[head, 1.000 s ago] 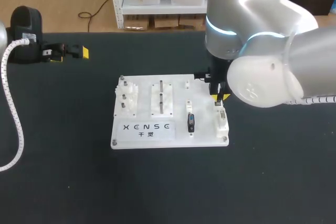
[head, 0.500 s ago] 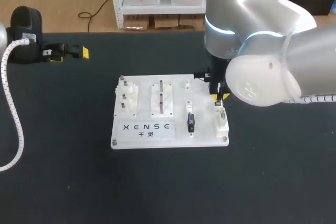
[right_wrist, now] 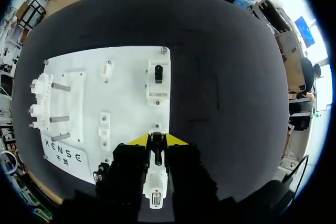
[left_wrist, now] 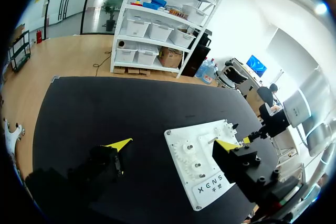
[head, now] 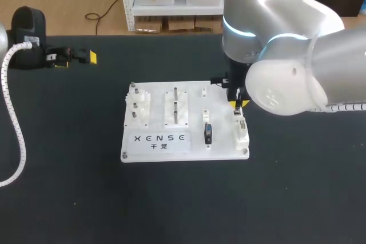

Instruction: Insert the USB connector, Ethernet cable, and multi-pin plug into their matching sockets one by one.

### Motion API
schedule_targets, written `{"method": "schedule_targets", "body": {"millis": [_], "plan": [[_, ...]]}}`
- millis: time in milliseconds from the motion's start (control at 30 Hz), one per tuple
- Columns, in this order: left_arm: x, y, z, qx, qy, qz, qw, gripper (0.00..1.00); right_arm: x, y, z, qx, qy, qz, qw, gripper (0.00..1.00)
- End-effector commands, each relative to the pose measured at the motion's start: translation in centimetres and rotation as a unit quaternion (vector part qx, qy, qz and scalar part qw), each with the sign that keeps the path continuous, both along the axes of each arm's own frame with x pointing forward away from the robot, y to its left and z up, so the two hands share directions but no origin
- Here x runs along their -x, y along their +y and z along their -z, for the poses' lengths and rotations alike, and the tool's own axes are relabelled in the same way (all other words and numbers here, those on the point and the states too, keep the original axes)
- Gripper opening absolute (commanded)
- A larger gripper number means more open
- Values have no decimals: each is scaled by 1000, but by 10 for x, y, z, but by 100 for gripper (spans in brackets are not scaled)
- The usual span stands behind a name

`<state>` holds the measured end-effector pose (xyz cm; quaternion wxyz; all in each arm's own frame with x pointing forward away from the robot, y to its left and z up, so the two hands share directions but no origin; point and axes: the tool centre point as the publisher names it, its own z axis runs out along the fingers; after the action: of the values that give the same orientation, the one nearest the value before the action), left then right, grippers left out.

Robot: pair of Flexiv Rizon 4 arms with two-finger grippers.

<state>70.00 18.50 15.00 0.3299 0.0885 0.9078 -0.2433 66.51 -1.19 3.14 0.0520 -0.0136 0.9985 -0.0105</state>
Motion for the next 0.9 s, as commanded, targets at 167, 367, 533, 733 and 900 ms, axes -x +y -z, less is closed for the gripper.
{"method": "schedule_targets", "body": {"millis": [167, 367, 533, 733, 900], "plan": [[0, 0, 0, 0, 0, 0, 1000, 100, 2, -1, 4, -1, 3, 0, 1000, 0], [0, 0, 0, 0, 0, 0, 1000, 100, 3, 0, 4, -5, 3, 0, 1000, 0], [0, 0, 0, 0, 0, 0, 1000, 100, 4, 0, 3, -6, 2, 0, 1000, 0], [0, 0, 0, 0, 0, 0, 1000, 100, 5, 0, 2, -7, 0, 0, 1000, 0], [0, 0, 0, 0, 0, 0, 1000, 100, 5, 0, 0, -9, -1, 0, 1000, 0]]}}
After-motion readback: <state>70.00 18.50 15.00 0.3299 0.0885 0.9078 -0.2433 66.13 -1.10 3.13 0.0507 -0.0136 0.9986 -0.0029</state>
